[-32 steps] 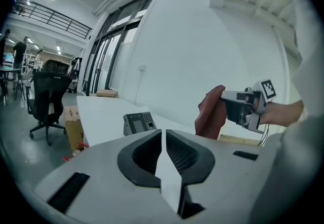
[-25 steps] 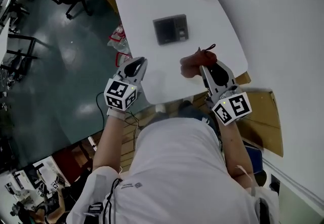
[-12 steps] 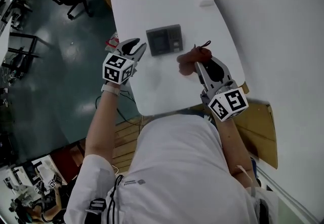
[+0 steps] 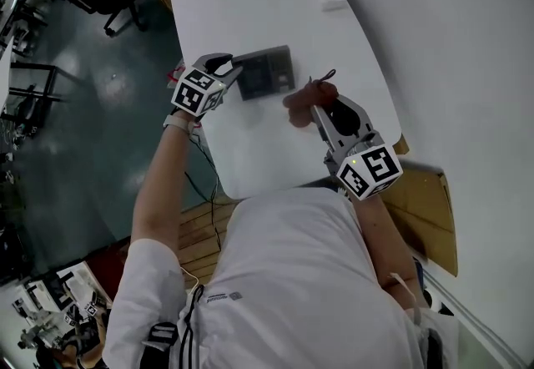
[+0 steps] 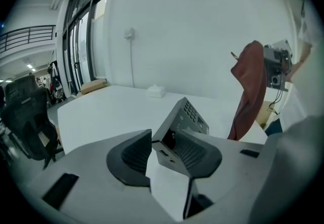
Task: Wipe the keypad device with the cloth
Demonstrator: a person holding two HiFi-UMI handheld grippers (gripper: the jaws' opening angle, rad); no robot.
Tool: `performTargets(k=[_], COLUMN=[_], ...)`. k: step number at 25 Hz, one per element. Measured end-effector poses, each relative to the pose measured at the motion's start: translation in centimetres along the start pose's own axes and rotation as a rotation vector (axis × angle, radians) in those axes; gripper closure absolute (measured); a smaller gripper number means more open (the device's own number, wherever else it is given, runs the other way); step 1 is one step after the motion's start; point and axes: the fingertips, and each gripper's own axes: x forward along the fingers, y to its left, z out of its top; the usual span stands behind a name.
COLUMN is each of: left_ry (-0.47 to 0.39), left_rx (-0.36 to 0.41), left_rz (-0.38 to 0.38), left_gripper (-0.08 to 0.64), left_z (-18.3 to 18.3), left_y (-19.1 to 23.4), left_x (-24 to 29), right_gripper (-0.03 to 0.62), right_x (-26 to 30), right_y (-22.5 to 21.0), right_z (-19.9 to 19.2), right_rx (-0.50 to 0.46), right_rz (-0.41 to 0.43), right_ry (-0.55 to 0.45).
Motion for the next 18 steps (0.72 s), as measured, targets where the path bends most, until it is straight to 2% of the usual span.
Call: performTargets(k=[10,18], left_ry=[0.047,0.065], left_rx=[0.043,0.033], left_rz=[-0.050,-0.102], left_gripper=[0.430,0.453], left_z=[0.5,0.2], left_y=[-0.3,-4.0], left_x=[0.2,-1.2], right_gripper=[0.511,0.511], right_x=[0.7,0.9], right_y=[0.2,0.1], right_z=[-0.7,-1.2], right_rx=[0.023,0.033], right_rz=[0.014,0.043], right_ry=[0.019,0.045])
